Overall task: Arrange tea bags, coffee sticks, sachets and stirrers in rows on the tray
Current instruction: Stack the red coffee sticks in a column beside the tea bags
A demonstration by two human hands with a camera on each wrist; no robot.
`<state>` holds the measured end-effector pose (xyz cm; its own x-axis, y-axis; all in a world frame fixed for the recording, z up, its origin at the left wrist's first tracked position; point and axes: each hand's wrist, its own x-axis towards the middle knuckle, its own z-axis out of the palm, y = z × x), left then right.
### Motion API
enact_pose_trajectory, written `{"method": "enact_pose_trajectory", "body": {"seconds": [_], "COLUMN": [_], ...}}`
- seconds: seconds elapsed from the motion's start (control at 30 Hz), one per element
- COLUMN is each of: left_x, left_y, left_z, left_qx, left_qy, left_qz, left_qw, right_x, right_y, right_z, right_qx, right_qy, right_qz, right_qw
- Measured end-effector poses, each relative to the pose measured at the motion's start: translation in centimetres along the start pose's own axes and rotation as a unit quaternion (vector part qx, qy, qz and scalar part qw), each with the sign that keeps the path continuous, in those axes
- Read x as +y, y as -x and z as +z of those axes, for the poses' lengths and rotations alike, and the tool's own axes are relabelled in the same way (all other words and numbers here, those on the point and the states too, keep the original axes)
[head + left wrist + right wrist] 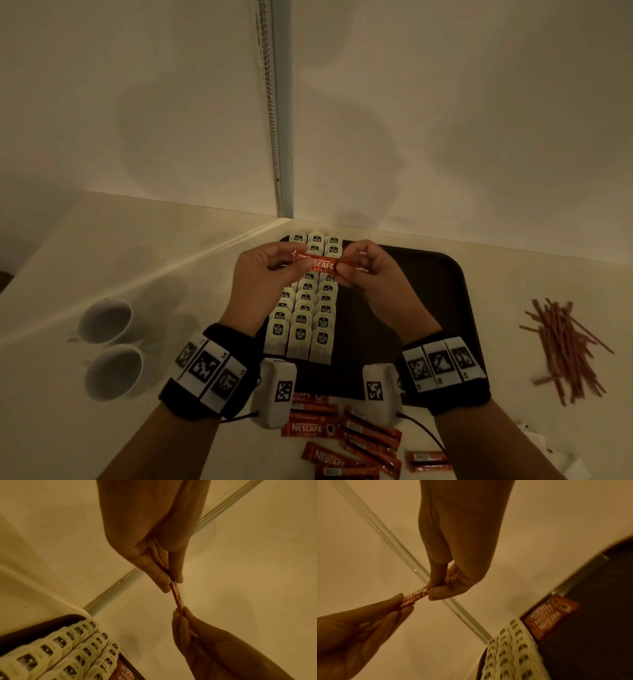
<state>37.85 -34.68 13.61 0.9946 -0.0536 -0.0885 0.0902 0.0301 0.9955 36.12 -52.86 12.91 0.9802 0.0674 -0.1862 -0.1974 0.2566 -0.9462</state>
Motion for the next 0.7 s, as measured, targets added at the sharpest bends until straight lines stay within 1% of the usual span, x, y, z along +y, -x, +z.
{"method": "enact_pose_trajectory", "body": {"seconds": [0.07, 0.13, 0.27, 0.43, 0.47, 0.53, 0.57, 0.6, 0.63, 0.7], "left_x": [0.0, 0.0, 0.0, -0.6, -0.8, -1.1, -1.2, -1.3, -1.4, -1.6], "left_y": [-0.2, -0.4, -0.3, -0.3, -0.2, 0.0, 0.2, 0.3, 0.5, 1.2], "left_z": [0.0, 0.0, 0.0, 0.0, 0.0, 0.1, 0.1, 0.0, -0.3, -1.4], "left_qx": [0.015, 0.016, 0.016, 0.016, 0.017, 0.015, 0.013, 0.011, 0.008, -0.009], "left_qy": [-0.023, -0.038, -0.028, -0.033, -0.035, -0.046, -0.055, -0.065, -0.078, -0.104], "left_qz": [0.017, 0.025, 0.022, 0.012, 0.01, 0.005, -0.001, -0.01, -0.021, -0.035], "left_qw": [0.999, 0.999, 0.999, 0.999, 0.999, 0.999, 0.998, 0.998, 0.997, 0.994], "right_x": [0.6, 1.0, 1.4, 1.5, 1.4, 1.1, 0.9, 0.8, 0.8, 1.1], "right_y": [0.1, 0.1, 0.0, 0.0, 0.0, -0.1, -0.4, -0.8, -1.3, -2.4], "right_z": [0.2, 0.5, 0.6, 0.1, -0.1, -0.9, -1.5, -2.5, -3.7, -6.6], "right_qx": [-0.003, 0.005, 0.009, 0.0, -0.011, -0.027, -0.016, 0.01, 0.047, 0.122], "right_qy": [-0.039, -0.048, -0.057, -0.004, 0.017, 0.101, 0.147, 0.178, 0.187, 0.17], "right_qz": [0.011, 0.016, 0.007, 0.006, 0.006, 0.002, -0.004, -0.01, -0.015, -0.015], "right_qw": [0.999, 0.999, 0.998, 1.0, 1.0, 0.995, 0.989, 0.984, 0.981, 0.978]}}
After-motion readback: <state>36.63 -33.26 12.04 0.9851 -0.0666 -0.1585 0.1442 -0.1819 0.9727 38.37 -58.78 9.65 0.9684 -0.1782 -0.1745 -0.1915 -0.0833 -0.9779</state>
